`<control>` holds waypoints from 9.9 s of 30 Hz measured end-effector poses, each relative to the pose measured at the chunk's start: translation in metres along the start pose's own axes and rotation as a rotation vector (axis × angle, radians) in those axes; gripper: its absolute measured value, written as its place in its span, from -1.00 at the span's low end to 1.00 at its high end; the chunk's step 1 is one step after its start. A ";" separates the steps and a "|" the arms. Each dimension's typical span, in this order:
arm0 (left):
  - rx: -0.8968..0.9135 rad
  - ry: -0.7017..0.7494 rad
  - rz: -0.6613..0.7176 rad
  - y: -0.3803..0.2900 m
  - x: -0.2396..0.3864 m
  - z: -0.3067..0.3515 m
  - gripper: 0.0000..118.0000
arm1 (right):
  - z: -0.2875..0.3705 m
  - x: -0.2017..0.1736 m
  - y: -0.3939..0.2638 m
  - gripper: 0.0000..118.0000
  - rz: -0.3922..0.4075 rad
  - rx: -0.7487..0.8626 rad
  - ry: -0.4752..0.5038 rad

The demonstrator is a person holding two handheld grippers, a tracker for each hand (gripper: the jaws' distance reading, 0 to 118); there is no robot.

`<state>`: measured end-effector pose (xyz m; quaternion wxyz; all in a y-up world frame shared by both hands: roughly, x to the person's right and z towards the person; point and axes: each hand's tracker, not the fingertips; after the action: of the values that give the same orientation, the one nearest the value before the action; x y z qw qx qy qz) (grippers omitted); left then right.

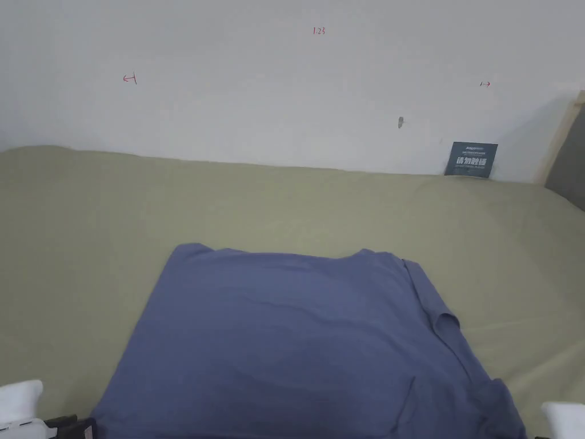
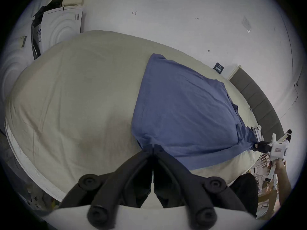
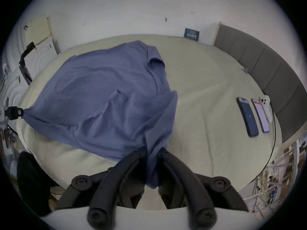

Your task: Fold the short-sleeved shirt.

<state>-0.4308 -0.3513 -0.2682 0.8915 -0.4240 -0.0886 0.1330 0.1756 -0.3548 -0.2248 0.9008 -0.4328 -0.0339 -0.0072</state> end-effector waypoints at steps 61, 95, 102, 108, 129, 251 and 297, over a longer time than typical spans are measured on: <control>0.029 0.114 -0.060 0.068 -0.006 -0.091 0.40 | -0.047 0.008 0.045 -0.89 -0.077 0.069 -0.018; -0.048 0.065 -0.035 0.076 0.002 -0.113 -0.94 | -0.099 0.017 0.066 -0.68 -0.127 0.017 0.059; -0.018 0.037 -0.039 0.081 -0.003 -0.092 -0.95 | -0.071 0.018 0.068 -0.68 -0.142 0.046 0.087; -0.013 0.010 -0.026 0.076 -0.008 -0.073 -0.95 | -0.054 0.019 0.064 -0.68 -0.144 0.061 0.098; -0.121 0.000 0.000 0.033 -0.025 -0.071 -0.85 | -0.057 0.034 0.015 -0.55 -0.163 -0.049 0.076; -0.046 -0.045 0.073 0.029 -0.017 -0.055 0.30 | -0.021 0.062 0.014 0.03 -0.190 -0.052 0.129; -0.288 -0.675 0.527 0.075 -0.098 -0.166 -0.87 | -0.009 -0.068 0.074 -0.89 -0.035 0.000 0.135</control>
<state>-0.4914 -0.4578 -0.4347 0.6801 -0.4847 -0.2812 0.4727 0.1118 -0.3164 -0.2926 0.9009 -0.4305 0.0193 -0.0521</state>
